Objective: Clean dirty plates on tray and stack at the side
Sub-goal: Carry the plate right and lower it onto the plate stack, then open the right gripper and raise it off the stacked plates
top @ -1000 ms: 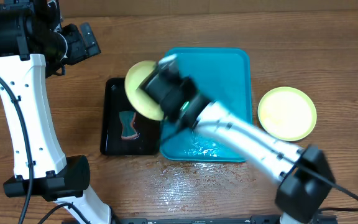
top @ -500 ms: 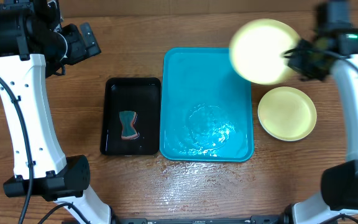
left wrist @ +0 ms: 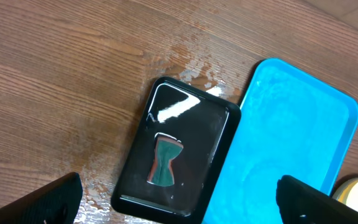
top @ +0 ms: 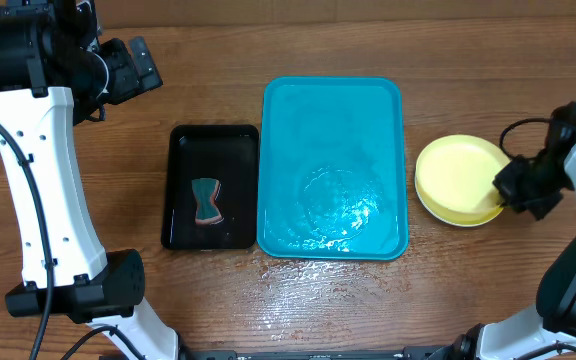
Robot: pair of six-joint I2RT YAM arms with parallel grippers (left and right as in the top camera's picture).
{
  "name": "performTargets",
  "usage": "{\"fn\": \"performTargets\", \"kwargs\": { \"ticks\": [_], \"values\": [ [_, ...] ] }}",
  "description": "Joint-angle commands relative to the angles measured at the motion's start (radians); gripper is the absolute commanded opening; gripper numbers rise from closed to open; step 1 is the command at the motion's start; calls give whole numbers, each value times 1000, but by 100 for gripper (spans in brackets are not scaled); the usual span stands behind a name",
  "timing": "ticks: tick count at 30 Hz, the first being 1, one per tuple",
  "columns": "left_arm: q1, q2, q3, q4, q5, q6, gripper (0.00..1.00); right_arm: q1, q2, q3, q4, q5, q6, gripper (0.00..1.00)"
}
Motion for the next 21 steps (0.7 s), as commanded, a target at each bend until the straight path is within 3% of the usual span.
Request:
{"fn": "performTargets", "kwargs": {
  "ticks": [1, 2, 3, 6, 15, 21],
  "values": [
    [4, -14, 15, -2, 10, 19, 100, 6, -11, 3, 7, -25, 4, 8],
    [4, -13, 15, -2, 10, 19, 100, 6, -18, 5, 1, -25, 4, 16],
    [4, -13, 15, -2, 10, 19, 100, 6, -45, 5, -9, -25, 4, 35],
    [4, -14, 15, -2, 10, 19, 100, 6, -108, 5, -9, -35, 0, 46],
    [4, -14, 15, -2, 10, 19, 100, 82, -417, 52, 55, -302, -161, 48],
    [4, -14, 15, -2, 10, 19, 100, 267, -514, 52, 115, -327, -189, 48]
  ]
}}
